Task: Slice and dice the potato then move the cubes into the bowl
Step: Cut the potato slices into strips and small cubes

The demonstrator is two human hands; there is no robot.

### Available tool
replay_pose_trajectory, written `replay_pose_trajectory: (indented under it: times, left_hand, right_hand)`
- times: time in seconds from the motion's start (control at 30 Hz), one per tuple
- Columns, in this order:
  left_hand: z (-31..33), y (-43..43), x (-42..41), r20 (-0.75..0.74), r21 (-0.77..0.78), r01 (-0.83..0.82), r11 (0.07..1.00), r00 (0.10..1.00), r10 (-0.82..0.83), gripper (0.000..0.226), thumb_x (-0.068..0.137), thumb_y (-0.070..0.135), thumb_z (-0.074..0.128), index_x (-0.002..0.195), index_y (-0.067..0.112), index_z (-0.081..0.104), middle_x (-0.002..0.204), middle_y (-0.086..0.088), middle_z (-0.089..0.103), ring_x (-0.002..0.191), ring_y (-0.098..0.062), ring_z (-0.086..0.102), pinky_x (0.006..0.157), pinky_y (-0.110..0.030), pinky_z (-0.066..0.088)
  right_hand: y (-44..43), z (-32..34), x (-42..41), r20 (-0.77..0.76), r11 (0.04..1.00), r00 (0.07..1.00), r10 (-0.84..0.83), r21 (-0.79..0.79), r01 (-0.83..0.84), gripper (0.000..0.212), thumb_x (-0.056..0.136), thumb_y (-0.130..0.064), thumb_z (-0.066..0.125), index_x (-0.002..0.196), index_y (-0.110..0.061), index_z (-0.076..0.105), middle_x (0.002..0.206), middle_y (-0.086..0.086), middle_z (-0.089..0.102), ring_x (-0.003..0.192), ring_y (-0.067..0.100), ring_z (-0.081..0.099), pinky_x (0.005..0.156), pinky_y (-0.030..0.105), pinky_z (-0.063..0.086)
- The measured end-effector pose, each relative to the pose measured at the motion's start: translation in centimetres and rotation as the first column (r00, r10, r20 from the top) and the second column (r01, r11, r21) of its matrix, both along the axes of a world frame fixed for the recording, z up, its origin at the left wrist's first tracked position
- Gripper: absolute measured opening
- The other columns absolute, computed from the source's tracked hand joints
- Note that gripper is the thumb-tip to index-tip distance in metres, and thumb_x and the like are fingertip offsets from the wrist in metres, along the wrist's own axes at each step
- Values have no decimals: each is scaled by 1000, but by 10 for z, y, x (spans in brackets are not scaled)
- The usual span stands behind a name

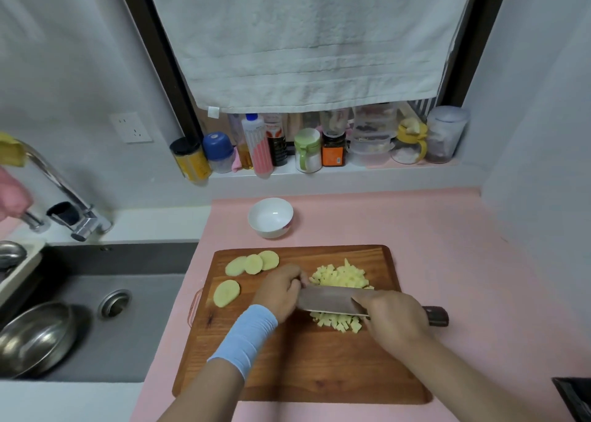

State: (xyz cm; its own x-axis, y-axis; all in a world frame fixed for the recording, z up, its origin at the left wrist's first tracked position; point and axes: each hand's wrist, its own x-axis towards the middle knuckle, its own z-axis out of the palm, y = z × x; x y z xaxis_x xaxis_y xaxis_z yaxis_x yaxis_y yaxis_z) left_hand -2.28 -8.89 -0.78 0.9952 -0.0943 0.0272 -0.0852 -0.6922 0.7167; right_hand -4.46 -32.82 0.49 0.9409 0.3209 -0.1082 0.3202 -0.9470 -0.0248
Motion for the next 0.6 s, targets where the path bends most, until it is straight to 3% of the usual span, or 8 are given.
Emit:
replay_pose_trajectory:
  times: [0.07, 0.17, 0.27, 0.37, 0.47, 0.6]
  left_hand:
    - [0, -14, 5, -223, 120, 130, 984, 970, -100, 30, 87, 9, 44, 79, 29, 65, 93, 14, 61, 94, -12, 57, 85, -24, 43]
    - [-3, -30, 11, -326, 135, 198, 971, 934, -145, 36, 92, 10, 43, 100, 29, 73, 115, 8, 66, 111, -15, 58, 98, -27, 42]
    - [-3, -36, 13, -369, 120, 153, 981, 924, -99, 40, 98, 16, 41, 124, 33, 66, 134, 7, 59, 121, -17, 54, 107, -30, 40]
    - [5, -22, 13, -110, 76, -78, 994, 990, 86, 37, 98, 11, 43, 124, 25, 66, 127, 9, 62, 117, -9, 54, 100, -21, 38]
    - [6, 14, 7, 107, -92, -413, 906, 900, 422, 35, 92, 1, 45, 107, 20, 70, 110, 8, 66, 105, -11, 58, 96, -26, 44]
    - [-19, 77, -6, -53, -27, -629, 777, 777, 627, 34, 89, 4, 46, 106, 26, 66, 114, 0, 66, 107, -24, 60, 97, -32, 45]
  right_hand:
    - [1, -3, 0, 3, 998, 999, 43, -54, -43, 31, 90, -13, 58, 112, -33, 62, 95, -6, 70, 85, 20, 67, 63, 32, 51]
    - [2, -4, -3, 14, 987, 990, 140, -79, -139, 34, 89, -9, 61, 115, -31, 63, 95, -4, 69, 83, 22, 66, 60, 30, 42]
    - [5, 3, -6, 45, 984, 983, 176, -48, -174, 39, 78, -16, 76, 110, -36, 70, 83, -4, 70, 69, 20, 68, 52, 30, 41]
    - [4, 0, -5, 27, 988, 988, 153, 7, -153, 35, 89, -16, 62, 118, -35, 67, 96, -5, 71, 84, 19, 68, 63, 30, 47]
    - [4, 1, -3, -27, 990, 992, 122, 80, -120, 31, 98, -25, 52, 125, -37, 64, 103, -6, 70, 93, 19, 67, 68, 31, 48]
    - [23, 0, 0, -106, 979, 993, 49, 204, -27, 28, 99, -34, 51, 120, -35, 70, 92, -10, 72, 83, 16, 67, 67, 32, 55]
